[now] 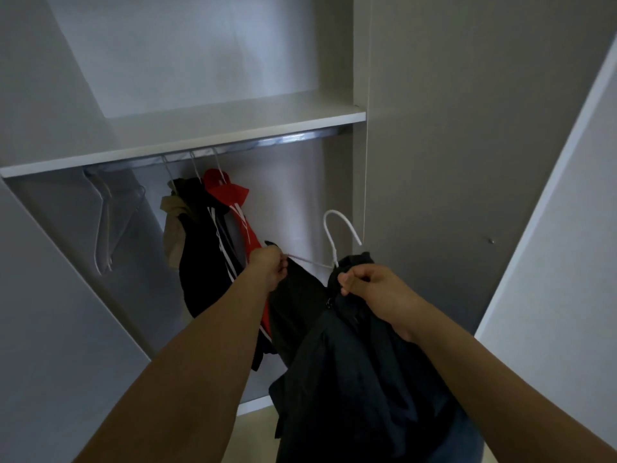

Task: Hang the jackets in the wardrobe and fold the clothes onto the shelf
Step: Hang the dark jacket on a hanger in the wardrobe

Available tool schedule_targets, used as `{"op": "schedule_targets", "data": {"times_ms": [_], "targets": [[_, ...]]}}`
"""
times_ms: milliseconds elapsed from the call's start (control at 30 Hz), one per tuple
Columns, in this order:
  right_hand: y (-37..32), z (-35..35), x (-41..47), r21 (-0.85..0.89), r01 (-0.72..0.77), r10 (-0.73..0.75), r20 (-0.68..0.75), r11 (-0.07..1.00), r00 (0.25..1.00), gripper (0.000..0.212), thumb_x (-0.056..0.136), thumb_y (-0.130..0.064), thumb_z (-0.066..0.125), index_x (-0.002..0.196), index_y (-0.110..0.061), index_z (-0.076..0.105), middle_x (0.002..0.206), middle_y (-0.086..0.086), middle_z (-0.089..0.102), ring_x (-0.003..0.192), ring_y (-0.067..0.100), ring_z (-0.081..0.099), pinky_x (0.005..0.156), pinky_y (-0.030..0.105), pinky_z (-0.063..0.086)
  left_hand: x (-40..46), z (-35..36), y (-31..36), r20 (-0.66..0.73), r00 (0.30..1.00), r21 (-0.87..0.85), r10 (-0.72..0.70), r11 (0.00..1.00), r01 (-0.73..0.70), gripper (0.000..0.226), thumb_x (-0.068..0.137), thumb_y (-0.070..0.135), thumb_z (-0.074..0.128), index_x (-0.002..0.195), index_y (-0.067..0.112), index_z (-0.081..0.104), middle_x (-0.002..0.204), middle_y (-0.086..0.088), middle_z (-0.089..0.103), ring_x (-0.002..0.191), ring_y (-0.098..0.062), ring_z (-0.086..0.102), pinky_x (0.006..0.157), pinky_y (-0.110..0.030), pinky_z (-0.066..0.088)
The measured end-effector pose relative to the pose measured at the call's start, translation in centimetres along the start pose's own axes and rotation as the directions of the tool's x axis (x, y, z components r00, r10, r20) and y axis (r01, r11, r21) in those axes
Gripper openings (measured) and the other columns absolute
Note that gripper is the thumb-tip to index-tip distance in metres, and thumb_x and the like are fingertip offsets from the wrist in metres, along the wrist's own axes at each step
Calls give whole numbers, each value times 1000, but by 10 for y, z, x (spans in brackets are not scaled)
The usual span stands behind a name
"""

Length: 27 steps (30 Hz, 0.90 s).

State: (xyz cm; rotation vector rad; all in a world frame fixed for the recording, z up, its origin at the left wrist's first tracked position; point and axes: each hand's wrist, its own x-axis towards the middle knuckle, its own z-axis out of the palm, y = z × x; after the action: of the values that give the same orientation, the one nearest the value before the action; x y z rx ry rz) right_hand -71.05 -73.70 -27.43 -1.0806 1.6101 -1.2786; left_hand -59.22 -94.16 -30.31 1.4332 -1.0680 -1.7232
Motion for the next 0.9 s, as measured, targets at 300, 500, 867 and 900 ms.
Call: {"op": "schedule_targets", "data": {"times_ms": [300, 500, 867, 900], "targets": [[5, -5, -14, -44, 1, 0, 14, 999, 1000, 34, 95, -28, 60, 62, -19, 63, 56, -14, 61, 55, -5, 56, 53, 6, 41, 6, -24, -35, -6, 962, 211, -273, 940, 268, 34, 93, 47, 53, 93, 12, 54, 86, -7, 64, 73, -18, 55, 48, -20, 44], [5, -7, -20, -98, -46, 54, 73, 994, 996, 33, 95, -29, 60, 64, -18, 65, 60, -10, 63, 57, -1, 59, 57, 10, 45, 31, -29, -24, -147, 989, 312, 7, 949, 40, 22, 96, 4, 42, 111, 6, 57, 87, -15, 57, 69, -25, 55, 50, -25, 47], [23, -9, -11, -174, 25, -43, -106, 984, 993, 33, 97, -30, 55, 66, -19, 59, 69, -7, 57, 61, 4, 50, 57, 12, 40, -85, -10, -26, 605, 715, 130, 350, 842, -523, 17, 100, 12, 52, 105, 16, 67, 96, -2, 73, 89, -16, 68, 78, -24, 55], [24, -8, -9, -219, 67, -95, -119, 973, 988, 32, 97, -28, 55, 67, -20, 59, 80, -7, 56, 64, -1, 50, 61, 10, 39, -92, -10, -32, 589, 725, 97, 358, 859, -502, 18, 100, 10, 51, 106, 14, 67, 97, -3, 73, 90, -17, 68, 80, -24, 55]]}}
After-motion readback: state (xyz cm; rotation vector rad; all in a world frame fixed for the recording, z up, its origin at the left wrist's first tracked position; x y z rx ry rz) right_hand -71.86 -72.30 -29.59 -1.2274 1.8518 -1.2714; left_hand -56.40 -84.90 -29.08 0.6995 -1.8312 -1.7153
